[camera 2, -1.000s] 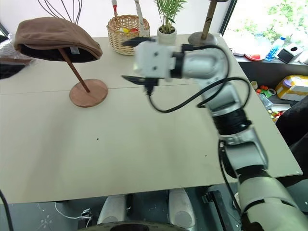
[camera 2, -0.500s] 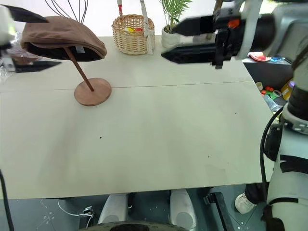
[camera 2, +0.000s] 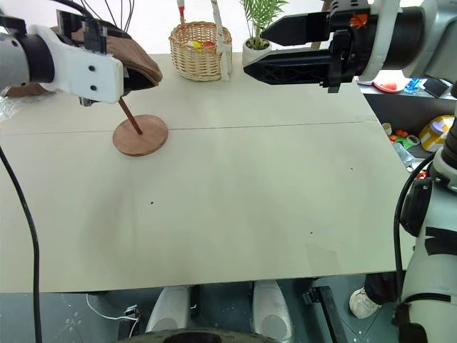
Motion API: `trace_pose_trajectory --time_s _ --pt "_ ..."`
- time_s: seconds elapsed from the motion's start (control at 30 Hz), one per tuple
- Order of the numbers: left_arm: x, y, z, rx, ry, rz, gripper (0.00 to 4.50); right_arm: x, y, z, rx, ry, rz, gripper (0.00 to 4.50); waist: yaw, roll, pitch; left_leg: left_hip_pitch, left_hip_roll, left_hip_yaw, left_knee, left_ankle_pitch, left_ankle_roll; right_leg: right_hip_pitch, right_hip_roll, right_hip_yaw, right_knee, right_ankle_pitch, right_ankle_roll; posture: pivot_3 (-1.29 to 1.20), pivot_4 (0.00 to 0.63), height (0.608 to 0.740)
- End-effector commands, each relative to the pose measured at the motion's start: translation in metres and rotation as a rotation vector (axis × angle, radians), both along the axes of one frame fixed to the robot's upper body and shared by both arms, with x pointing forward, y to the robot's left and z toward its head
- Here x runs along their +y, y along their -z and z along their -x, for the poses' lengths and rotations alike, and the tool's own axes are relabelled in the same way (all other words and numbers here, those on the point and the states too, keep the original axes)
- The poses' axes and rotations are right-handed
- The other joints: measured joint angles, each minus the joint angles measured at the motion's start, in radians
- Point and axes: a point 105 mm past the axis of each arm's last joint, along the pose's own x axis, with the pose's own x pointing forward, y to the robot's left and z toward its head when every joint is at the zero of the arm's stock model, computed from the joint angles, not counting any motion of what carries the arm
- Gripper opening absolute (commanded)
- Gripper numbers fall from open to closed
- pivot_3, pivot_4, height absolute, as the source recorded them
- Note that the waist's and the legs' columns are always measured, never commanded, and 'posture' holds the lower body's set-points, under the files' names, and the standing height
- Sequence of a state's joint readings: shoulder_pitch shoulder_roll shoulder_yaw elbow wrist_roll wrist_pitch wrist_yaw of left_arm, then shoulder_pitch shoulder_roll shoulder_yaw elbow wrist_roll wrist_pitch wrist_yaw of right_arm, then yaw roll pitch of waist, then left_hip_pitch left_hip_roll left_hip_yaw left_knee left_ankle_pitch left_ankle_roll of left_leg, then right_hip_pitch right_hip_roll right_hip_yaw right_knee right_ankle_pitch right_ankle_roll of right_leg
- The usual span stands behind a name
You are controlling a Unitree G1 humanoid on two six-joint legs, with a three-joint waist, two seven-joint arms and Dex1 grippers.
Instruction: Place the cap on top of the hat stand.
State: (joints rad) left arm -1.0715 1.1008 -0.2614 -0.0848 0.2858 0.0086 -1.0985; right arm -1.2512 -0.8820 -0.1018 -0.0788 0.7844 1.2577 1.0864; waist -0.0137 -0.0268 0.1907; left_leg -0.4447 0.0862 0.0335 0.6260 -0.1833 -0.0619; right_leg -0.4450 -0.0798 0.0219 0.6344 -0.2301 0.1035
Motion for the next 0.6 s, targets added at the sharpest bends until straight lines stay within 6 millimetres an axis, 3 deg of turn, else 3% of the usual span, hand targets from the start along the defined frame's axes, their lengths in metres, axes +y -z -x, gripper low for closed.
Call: trace_pose_trajectory --time_s 0.03,0.1,0.3,0.4,0.43,0.6 --pt "-0.001 -0.002 0.004 -0.047 -0.006 -0.046 4.5 0.0 -0.013 0.006 -0.064 -0.004 -0.014 4.47 0.0 0.0 0.0 0.0 0.0 0.0 0.0 0.0 0.0 0.0 0.0 0.0 0.0 0.0 0.0 0.0 0.15 0.728" --pt "-0.002 0.0 0.004 -0.051 -0.008 -0.053 4.5 0.0 -0.014 0.004 -0.064 0.002 -0.019 4.47 0.001 0.0 0.0 0.0 0.0 0.0 0.0 0.0 0.0 0.0 0.0 0.0 0.0 0.0 0.0 0.0 0.15 0.728" --pt "0.0 -0.001 0.008 -0.057 -0.023 -0.028 1.86 0.001 -0.012 -0.002 -0.063 0.023 -0.018 4.5 0.002 0.0 0.0 -0.001 0.0 0.0 0.002 0.0 0.0 0.0 0.0 0.0 0.001 0.0 0.0 0.0 0.15 0.728" --pt "0.003 -0.004 0.008 -0.071 -0.036 -0.028 0.23 0.002 -0.011 -0.003 -0.067 0.021 -0.018 4.5 0.001 0.0 0.0 0.0 0.0 0.0 0.002 0.0 0.0 0.0 0.0 0.0 0.001 0.0 0.0 0.0 0.15 0.728" --pt "0.003 -0.005 0.007 -0.078 -0.04 -0.019 0.05 0.002 -0.011 -0.003 -0.068 0.021 -0.02 4.5 0.001 0.0 0.0 0.0 0.0 0.0 0.002 0.0 0.0 0.0 0.0 0.0 0.001 0.0 0.0 0.0 0.15 0.728" --pt "0.006 -0.017 0.006 -0.138 -0.06 0.05 0.05 0.001 -0.01 -0.007 -0.071 0.036 -0.023 4.5 0.001 0.0 0.0 0.0 0.0 0.0 0.003 0.0 0.0 0.0 0.0 0.0 0.002 0.0 0.0 0.0 0.15 0.728"
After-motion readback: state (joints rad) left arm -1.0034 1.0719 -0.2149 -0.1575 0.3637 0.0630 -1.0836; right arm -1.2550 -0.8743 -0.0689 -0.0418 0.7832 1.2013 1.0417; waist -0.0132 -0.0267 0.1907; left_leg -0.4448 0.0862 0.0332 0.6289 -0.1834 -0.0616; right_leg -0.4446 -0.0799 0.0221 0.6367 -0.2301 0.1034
